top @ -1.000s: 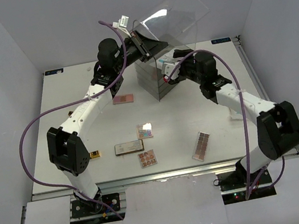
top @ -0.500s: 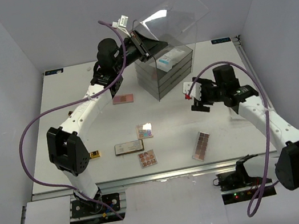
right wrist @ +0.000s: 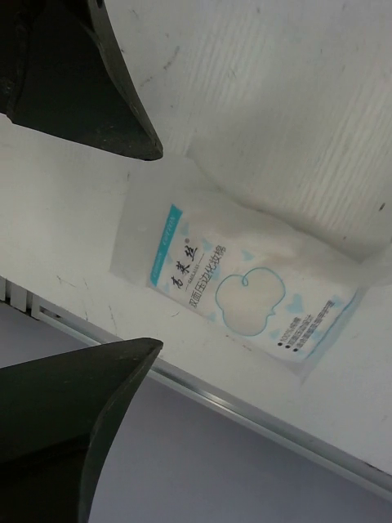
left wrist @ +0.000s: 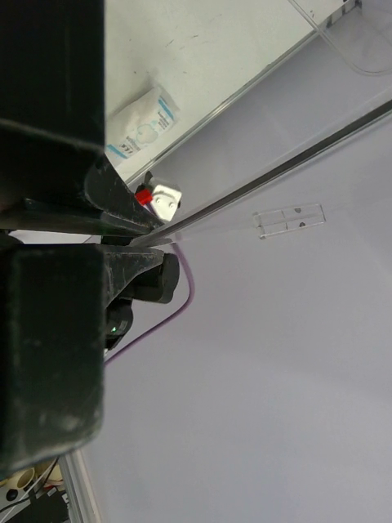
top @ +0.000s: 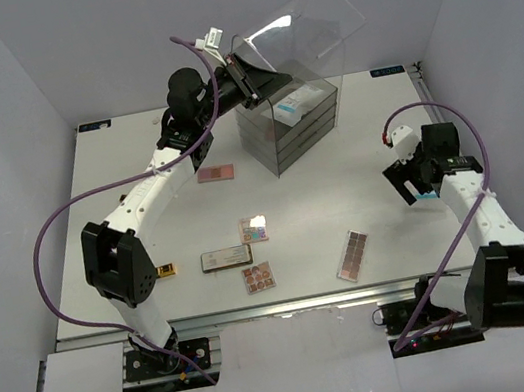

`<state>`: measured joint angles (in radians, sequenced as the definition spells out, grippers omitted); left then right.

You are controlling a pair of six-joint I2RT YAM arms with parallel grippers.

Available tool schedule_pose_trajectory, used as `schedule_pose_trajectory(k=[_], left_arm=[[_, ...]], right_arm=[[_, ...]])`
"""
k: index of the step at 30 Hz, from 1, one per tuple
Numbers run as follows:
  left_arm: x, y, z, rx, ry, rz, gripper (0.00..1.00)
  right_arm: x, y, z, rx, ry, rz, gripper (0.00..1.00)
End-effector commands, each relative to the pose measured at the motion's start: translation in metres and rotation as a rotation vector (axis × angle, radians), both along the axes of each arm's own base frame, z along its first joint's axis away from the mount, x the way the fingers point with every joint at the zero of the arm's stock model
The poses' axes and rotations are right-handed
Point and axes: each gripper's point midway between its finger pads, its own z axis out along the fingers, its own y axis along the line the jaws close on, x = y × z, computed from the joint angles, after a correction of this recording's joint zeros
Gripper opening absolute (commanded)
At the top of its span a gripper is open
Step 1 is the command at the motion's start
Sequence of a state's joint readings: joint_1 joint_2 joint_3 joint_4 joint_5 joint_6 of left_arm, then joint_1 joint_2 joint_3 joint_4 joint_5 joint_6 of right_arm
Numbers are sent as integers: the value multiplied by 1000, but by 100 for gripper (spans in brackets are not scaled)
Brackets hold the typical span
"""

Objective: Organize the makeup

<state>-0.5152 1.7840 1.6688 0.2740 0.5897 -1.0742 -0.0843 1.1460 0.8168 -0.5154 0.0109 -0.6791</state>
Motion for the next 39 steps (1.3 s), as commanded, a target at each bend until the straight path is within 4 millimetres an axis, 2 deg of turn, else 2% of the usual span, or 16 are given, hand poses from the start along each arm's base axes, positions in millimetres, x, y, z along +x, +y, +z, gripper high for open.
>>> schedule_pose_trajectory(k=[1, 9, 13, 19, 22, 25, 27, 29, 31, 35, 39], left_arm=[[-22, 26, 69, -94, -215, 37, 6], [-23, 28, 65, -89, -211, 34, 6], [-23, 28, 63, -88, -209, 34, 6], [-25, 31, 67, -91, -219, 33, 6], [-25, 31, 66, -92, -217, 34, 6], [-26, 32, 65, -92, -214, 33, 6], [-26, 33, 63, -91, -213, 35, 6], [-26, 34, 63, -91, -214, 35, 6], [-26, 35, 64, -92, -218, 35, 6], [-24, 37, 65, -96, -224, 39, 6], [-24, 36, 68, -104, -225, 35, 6]], right_arm=[[17, -36, -13, -71, -9, -254, 94], [43, -19, -38, 96, 50, -326, 92], [54, -16, -48, 143, 59, -358, 90], [72, -19, -51, 161, 21, -383, 89], [76, -21, -63, 154, 49, -394, 86], [75, -21, -69, 148, 66, -381, 74], [74, -20, -69, 146, 66, -358, 53], [73, -18, -65, 144, 57, -329, 38], [74, -16, -57, 147, 31, -295, 29], [75, 3, -23, 188, -61, -153, 13], [70, 51, 11, 231, -112, 182, 11]])
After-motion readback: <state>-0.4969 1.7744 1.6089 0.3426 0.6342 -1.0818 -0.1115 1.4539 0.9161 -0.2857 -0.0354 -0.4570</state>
